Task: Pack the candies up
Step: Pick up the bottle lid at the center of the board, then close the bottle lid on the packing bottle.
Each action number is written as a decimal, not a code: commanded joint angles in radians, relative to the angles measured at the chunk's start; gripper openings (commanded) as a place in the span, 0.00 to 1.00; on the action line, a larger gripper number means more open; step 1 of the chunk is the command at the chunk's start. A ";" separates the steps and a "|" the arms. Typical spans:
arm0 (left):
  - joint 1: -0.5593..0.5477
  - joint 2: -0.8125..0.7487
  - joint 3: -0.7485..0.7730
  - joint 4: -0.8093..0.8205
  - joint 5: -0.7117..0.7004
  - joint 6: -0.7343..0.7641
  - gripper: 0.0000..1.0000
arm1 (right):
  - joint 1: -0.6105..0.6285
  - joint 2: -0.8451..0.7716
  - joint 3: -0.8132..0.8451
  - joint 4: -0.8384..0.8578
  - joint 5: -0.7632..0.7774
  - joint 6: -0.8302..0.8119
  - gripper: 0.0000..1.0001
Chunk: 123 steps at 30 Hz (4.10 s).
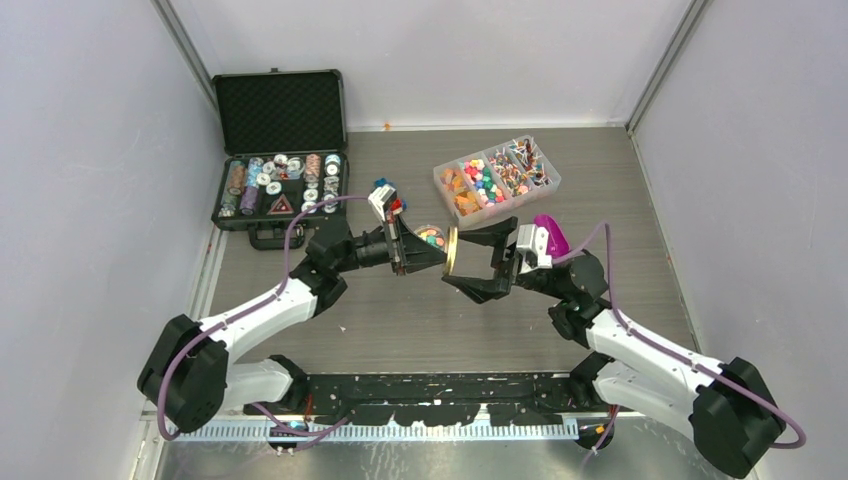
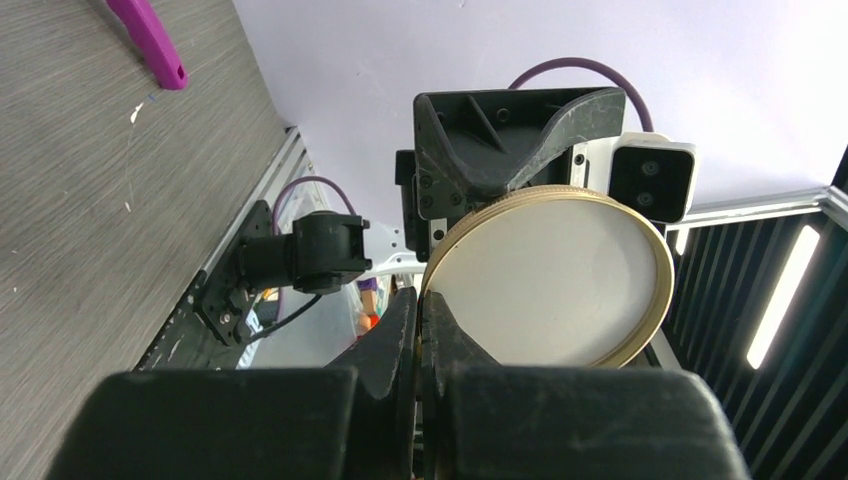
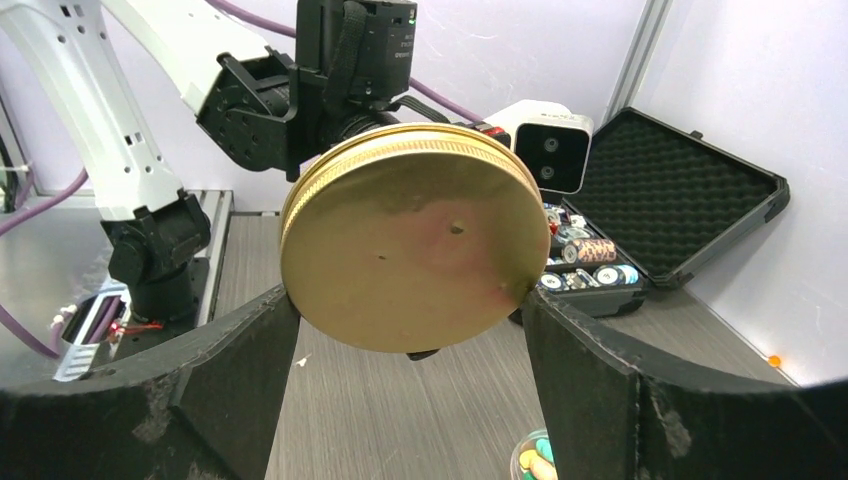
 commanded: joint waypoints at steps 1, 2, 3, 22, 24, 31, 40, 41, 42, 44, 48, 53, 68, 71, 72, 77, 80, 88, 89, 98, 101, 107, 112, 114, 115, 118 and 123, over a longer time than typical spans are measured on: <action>-0.006 0.007 0.044 -0.032 0.110 0.072 0.00 | 0.001 -0.061 0.043 -0.038 0.057 -0.073 0.86; -0.006 0.005 0.048 -0.048 0.115 0.086 0.00 | 0.000 -0.074 0.042 -0.054 0.063 -0.073 0.85; -0.006 0.003 0.054 -0.073 0.119 0.103 0.00 | 0.001 -0.086 0.043 -0.073 0.065 -0.100 0.86; 0.012 0.020 0.124 -0.268 0.205 0.276 0.00 | 0.001 -0.151 0.106 -0.260 0.015 -0.181 0.85; 0.018 0.022 0.132 -0.286 0.219 0.293 0.00 | 0.001 -0.161 0.122 -0.326 0.017 -0.215 0.86; 0.023 0.029 0.143 -0.314 0.220 0.330 0.00 | 0.000 -0.101 0.136 -0.284 -0.026 -0.140 0.83; 0.059 0.022 0.164 -0.374 0.255 0.366 0.00 | 0.001 -0.128 0.183 -0.448 0.174 -0.161 0.81; 0.064 0.019 0.164 -0.379 0.256 0.370 0.00 | 0.001 -0.136 0.201 -0.488 0.198 -0.156 0.81; 0.067 0.016 0.166 -0.388 0.256 0.375 0.00 | 0.001 -0.142 0.211 -0.508 0.213 -0.149 0.81; 0.073 0.018 0.169 -0.393 0.257 0.378 0.00 | 0.002 -0.161 0.201 -0.511 0.212 -0.144 0.81; 0.075 0.025 0.179 -0.393 0.262 0.379 0.00 | 0.003 -0.155 0.191 -0.459 0.165 -0.106 0.81; 0.075 0.027 0.188 -0.400 0.267 0.381 0.00 | 0.002 -0.142 0.190 -0.449 0.165 -0.099 0.98; 0.075 0.045 0.214 -0.422 0.298 0.374 0.00 | 0.013 -0.079 0.192 -0.312 0.059 -0.080 1.00; 0.075 0.044 0.210 -0.422 0.300 0.370 0.00 | 0.016 -0.063 0.203 -0.313 0.065 -0.080 1.00; 0.075 0.043 0.208 -0.422 0.299 0.371 0.00 | 0.016 -0.059 0.203 -0.312 0.067 -0.080 1.00; 0.075 0.040 0.199 -0.423 0.293 0.368 0.00 | 0.022 -0.049 0.200 -0.301 0.078 -0.081 1.00; 0.075 0.040 0.197 -0.422 0.287 0.364 0.00 | 0.024 -0.044 0.204 -0.315 0.050 -0.085 1.00; 0.075 0.035 0.188 -0.419 0.255 0.343 0.00 | 0.029 -0.044 0.192 -0.309 0.073 -0.094 0.87; 0.075 0.033 0.183 -0.417 0.245 0.337 0.00 | 0.030 -0.045 0.191 -0.303 0.081 -0.091 0.85; 0.131 -0.033 0.133 -0.403 0.108 0.304 0.49 | 0.030 -0.069 0.169 -0.313 0.301 0.058 0.80; 0.205 -0.075 0.143 -0.539 0.038 0.385 0.59 | 0.029 -0.090 0.241 -0.515 0.484 0.128 0.77; 0.346 -0.189 0.282 -1.009 -0.163 0.758 1.00 | 0.028 -0.002 0.435 -0.895 0.755 0.184 0.69; 0.349 -0.294 0.337 -1.242 -0.357 1.031 1.00 | 0.028 0.159 0.628 -1.176 0.810 0.254 0.69; 0.349 -0.337 0.332 -1.288 -0.425 1.104 1.00 | 0.028 0.258 0.731 -1.310 0.802 0.273 0.68; 0.349 -0.357 0.323 -1.303 -0.440 1.134 1.00 | 0.029 0.307 0.788 -1.353 0.800 0.280 0.68; 0.349 -0.410 0.288 -1.321 -0.462 1.205 1.00 | 0.028 0.448 0.939 -1.523 0.775 0.297 0.68; 0.312 -0.474 0.218 -1.310 -0.496 1.230 1.00 | 0.028 0.670 1.100 -1.657 0.718 0.322 0.68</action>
